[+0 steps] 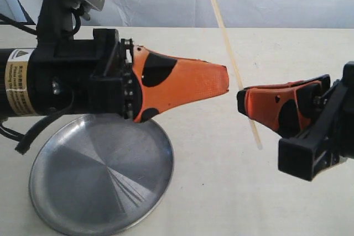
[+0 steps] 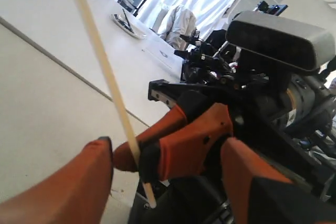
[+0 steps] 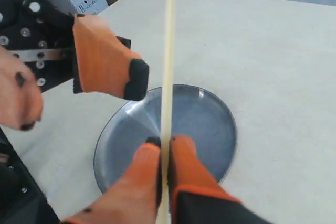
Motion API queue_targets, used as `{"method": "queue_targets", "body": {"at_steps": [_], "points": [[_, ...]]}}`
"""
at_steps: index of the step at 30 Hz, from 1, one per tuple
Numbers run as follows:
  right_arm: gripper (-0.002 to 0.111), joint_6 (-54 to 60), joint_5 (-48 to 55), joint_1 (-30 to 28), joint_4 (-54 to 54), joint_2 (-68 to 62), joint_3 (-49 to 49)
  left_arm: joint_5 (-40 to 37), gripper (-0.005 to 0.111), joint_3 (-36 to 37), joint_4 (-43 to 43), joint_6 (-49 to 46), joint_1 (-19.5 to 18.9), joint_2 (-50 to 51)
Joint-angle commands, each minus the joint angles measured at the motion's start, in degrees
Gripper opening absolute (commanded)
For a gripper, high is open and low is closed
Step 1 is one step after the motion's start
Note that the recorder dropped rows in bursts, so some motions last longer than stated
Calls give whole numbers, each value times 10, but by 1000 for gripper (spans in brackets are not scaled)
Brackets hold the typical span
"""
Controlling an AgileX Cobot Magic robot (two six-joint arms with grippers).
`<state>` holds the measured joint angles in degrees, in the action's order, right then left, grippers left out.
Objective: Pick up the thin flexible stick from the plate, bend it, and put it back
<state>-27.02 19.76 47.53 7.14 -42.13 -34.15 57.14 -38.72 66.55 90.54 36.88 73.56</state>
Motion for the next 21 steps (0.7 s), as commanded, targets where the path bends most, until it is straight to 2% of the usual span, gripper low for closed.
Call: {"method": "queue_targets", "body": {"at_steps": [1,3,5,8,9,12,14,15,21], "points": [[-1,-15,-3,-2,16,19,-5,-63,59,0,-23,4,4,1],[-1,17,-7,-1,-54,11,-5,-76,59,0,-97,-1,4,1],[-1,115,-10,-1,-160,-3,-5,-74,59,0,-149,-40,4,1],[-1,262,-17,-1,-312,-25,-5,-74,58,0,-156,-55,4,1],[-1,282,-15,-1,-339,-32,-5,-74,51,0,-156,-55,4,1],[-1,301,-2,-1,-358,-35,-5,-74,26,0,-156,-71,4,1],[-1,300,3,-1,-359,-35,-5,-71,6,0,-143,-92,4,1],[-1,300,2,-1,-359,-31,-5,-68,0,0,-134,-100,4,1],[-1,300,-49,-1,-358,-28,-5,-48,0,0,-101,-103,4,1]]}}
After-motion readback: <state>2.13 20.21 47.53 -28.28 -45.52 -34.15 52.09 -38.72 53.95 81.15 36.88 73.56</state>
